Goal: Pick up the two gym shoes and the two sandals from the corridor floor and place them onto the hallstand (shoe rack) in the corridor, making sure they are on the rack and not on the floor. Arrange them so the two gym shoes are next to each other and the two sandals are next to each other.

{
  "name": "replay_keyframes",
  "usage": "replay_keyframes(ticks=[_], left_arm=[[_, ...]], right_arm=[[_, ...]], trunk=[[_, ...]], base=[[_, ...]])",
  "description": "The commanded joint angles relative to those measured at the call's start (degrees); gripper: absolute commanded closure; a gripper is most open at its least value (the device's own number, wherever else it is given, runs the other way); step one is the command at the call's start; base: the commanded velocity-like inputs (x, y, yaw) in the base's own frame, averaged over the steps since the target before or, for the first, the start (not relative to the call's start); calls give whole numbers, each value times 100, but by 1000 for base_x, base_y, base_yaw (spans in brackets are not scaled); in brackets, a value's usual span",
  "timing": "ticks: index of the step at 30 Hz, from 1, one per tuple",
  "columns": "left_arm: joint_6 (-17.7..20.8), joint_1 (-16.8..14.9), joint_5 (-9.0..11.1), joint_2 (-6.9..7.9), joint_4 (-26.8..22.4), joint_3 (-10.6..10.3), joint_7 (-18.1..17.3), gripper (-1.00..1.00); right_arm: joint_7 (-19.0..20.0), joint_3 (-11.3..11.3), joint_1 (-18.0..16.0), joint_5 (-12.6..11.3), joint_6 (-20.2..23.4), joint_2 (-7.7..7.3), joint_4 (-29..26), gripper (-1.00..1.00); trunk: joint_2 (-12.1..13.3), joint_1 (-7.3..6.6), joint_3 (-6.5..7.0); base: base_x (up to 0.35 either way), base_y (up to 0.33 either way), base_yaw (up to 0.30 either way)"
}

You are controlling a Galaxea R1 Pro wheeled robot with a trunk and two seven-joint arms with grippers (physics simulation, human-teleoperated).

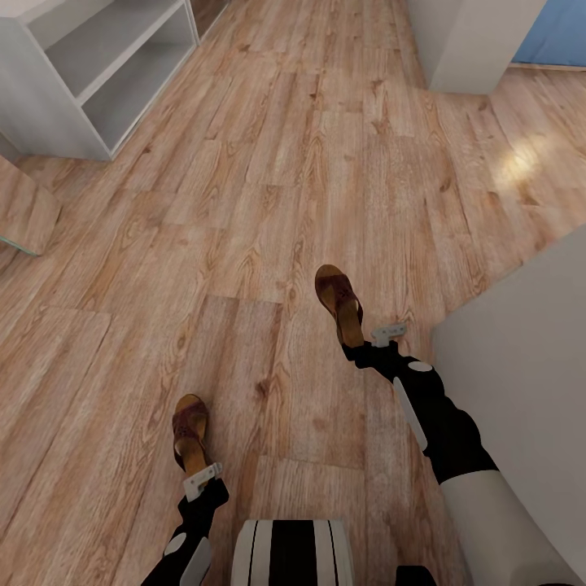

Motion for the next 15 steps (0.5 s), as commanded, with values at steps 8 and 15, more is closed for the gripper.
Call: replay_keyframes(ticks=[8, 15], left_arm=[[-9, -1, 25, -2, -24, -3, -1, 100], [11, -1, 25, -2, -520, -6, 7, 100]], right_arm=[[-9, 7, -2, -22, 34, -4, -7, 100], [-9, 7, -2, -22, 36, -4, -7, 100]], trunk=[[-1, -1, -3], [-1, -1, -3]], base=[[0, 0, 0], [0, 0, 0]])
